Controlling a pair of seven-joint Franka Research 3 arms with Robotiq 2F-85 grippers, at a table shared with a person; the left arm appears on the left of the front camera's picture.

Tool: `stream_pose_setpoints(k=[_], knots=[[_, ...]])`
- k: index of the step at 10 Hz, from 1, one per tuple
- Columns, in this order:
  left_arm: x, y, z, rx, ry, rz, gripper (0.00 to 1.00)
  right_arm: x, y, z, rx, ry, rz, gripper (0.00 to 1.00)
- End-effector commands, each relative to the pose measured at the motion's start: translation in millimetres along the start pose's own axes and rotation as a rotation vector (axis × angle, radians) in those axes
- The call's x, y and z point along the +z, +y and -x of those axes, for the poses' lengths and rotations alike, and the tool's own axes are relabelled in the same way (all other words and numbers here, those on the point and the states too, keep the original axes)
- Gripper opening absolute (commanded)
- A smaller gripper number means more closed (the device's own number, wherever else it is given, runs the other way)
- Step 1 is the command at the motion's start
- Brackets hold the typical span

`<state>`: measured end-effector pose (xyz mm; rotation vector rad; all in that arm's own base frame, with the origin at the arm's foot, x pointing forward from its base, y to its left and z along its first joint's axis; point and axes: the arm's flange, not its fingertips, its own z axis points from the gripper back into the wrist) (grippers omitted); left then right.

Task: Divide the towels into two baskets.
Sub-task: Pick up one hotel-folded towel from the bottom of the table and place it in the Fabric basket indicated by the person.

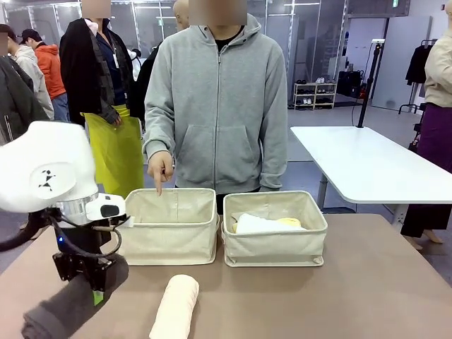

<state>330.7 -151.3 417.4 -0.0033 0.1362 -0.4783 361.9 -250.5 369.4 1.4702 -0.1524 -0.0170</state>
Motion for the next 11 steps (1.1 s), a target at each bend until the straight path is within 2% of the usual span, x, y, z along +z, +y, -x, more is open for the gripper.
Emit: stream_pose_setpoints(k=[1,2,3,4,5,6,8,9,10,11], knots=[[14.5,-24.6,-15.9,-0.325,0.027,-0.169,0.29,-2.0,5.2,1.3,-0.018,0.002,0.02,0.9],[15.0,-39.1,-21.5,-0.474,0.005,-0.261,0.29,-2.0,5.2,1.3,-0.018,0.002,0.02,0.9],[13.7,-52.1,-20.8,-0.59,-0.016,-0.302,0.29,-2.0,5.2,1.3,-0.018,0.002,0.02,0.9],[13.8,-57.7,-18.1,-0.606,-0.049,-0.286,0.29,-2.0,5.2,1.3,-0.018,0.002,0.02,0.9],[18.7,-49.1,-8.2,-0.478,-0.15,-0.137,0.29,-2.0,5.2,1.3,-0.018,0.002,0.02,0.9],[15.9,-68.8,-19.6,-0.553,0.023,-0.278,0.29,-2.0,5.2,1.3,-0.018,0.002,0.02,0.9],[15.9,-68.8,-19.6,-0.553,0.023,-0.278,0.29,-2.0,5.2,1.3,-0.018,0.002,0.02,0.9],[15.9,-66.1,-20.9,-0.549,-0.023,-0.253,0.4,-2.0,5.2,1.3,-0.018,0.002,0.02,0.9],[40.7,-73.6,-27.0,-0.653,-0.145,-0.389,0.4,-2.0,5.2,1.3,-0.018,0.002,0.02,0.9],[57.6,-74.7,-39.6,-0.702,-0.154,-0.442,0.4,-2.0,5.2,1.3,-0.018,0.002,0.02,0.9]])
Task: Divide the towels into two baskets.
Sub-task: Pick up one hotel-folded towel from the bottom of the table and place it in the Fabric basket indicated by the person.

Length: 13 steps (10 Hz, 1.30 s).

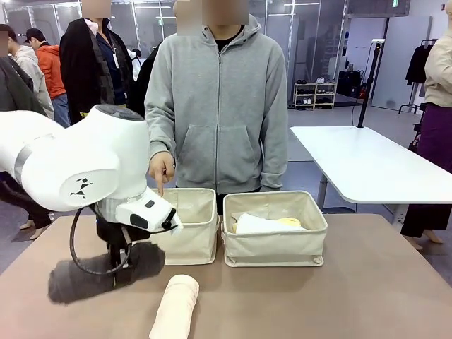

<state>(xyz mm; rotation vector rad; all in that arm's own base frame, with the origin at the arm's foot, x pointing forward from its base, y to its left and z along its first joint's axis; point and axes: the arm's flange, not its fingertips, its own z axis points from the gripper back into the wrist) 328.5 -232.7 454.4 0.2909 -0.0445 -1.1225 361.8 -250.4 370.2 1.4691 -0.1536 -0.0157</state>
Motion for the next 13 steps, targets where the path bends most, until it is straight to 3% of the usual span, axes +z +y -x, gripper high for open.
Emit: stream_pose_setpoints(k=[1,4,8,13], knots=[[23.7,27.0,-14.6,-0.101,-0.029,-0.143,0.4,-2.0,4.3,1.3,-0.02,0.002,0.019,0.9],[38.2,87.0,-42.6,-0.297,-0.012,-0.237,0.4,-2.0,4.3,1.3,-0.02,0.002,0.019,0.9],[1.8,170.8,-89.9,-0.397,-0.178,-0.148,0.4,-2.0,4.3,1.3,-0.02,0.002,0.019,0.9],[-54.3,221.1,-146.9,-0.398,-0.09,-0.093,0.4,-2.0,4.3,1.3,-0.02,0.002,0.019,0.9]])
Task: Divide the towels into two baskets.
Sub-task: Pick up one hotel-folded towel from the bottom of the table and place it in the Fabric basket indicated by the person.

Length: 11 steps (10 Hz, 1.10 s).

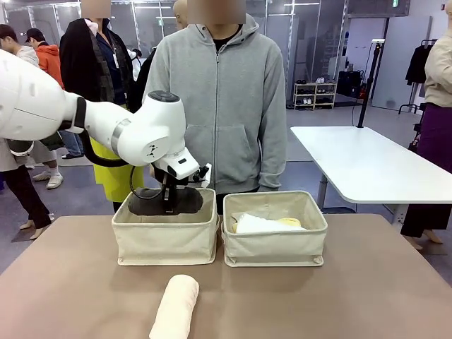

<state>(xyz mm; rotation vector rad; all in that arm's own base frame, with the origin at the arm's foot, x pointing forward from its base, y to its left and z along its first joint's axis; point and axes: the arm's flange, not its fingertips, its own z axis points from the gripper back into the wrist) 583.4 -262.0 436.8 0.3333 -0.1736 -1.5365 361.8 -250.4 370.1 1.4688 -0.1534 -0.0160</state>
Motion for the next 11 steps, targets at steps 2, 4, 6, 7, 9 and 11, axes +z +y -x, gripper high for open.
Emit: stream_pose_setpoints(k=[2,4,6,7,9,11], knots=[[-10.9,22.2,-3.8,0.013,0.074,0.022,0.68,-2.0,4.5,1.3,-0.019,0.002,0.019,0.9],[-12.2,22.9,-3.0,0.016,0.059,0.024,0.97,-2.0,4.5,1.3,-0.019,0.002,0.019,0.9],[-10.8,17.7,-4.4,0.019,0.056,0.016,1.0,-2.0,4.5,1.3,-0.019,0.002,0.019,0.9],[-10.0,15.2,-4.0,0.029,0.057,0.011,1.0,-2.0,4.5,1.3,-0.019,0.002,0.019,0.9],[-1.9,3.0,-1.9,0.079,0.026,0.004,1.0,-2.0,4.5,1.3,-0.019,0.002,0.019,0.9],[-11.1,19.1,-9.6,0.017,0.035,0.02,1.0,-2.0,4.5,1.3,-0.019,0.002,0.019,0.9]])
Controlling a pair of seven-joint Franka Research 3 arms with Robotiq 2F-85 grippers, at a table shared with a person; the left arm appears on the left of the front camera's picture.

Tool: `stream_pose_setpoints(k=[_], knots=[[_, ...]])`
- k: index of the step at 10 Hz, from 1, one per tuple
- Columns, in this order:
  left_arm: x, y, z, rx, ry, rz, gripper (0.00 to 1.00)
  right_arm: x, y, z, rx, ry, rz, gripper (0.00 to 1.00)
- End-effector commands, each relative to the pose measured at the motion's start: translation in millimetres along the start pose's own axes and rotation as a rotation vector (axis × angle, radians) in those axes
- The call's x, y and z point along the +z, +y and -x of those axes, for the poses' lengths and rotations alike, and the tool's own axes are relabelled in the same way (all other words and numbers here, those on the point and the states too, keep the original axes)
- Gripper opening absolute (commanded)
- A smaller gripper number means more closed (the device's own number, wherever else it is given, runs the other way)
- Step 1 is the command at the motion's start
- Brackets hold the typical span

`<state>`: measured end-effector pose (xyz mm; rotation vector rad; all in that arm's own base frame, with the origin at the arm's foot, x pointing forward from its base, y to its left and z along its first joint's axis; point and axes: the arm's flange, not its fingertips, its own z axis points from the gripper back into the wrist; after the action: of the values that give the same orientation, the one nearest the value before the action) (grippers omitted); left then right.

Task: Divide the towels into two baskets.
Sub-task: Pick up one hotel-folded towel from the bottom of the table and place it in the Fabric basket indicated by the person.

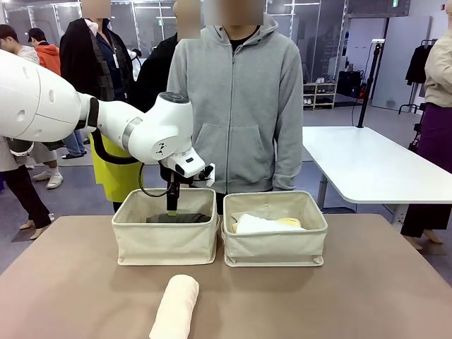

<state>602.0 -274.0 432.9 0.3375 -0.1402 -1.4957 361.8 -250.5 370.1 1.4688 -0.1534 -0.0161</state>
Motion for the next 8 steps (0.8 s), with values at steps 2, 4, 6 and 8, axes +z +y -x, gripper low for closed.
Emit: stream_pose_setpoints(k=[2,4,6,8], knots=[[-2.8,2.9,3.1,-0.019,0.004,0.001,1.0,-2.0,4.5,1.3,-0.019,0.002,0.019,0.9],[-2.8,2.9,3.1,-0.019,0.004,0.001,1.0,-2.0,4.5,1.3,-0.019,0.002,0.019,0.9],[-2.8,2.9,3.1,-0.019,0.004,0.001,1.0,-2.0,4.5,1.3,-0.019,0.002,0.019,0.9],[-2.8,2.9,3.1,-0.019,0.004,0.001,1.0,-2.0,4.5,1.3,-0.019,0.002,0.019,0.9]])
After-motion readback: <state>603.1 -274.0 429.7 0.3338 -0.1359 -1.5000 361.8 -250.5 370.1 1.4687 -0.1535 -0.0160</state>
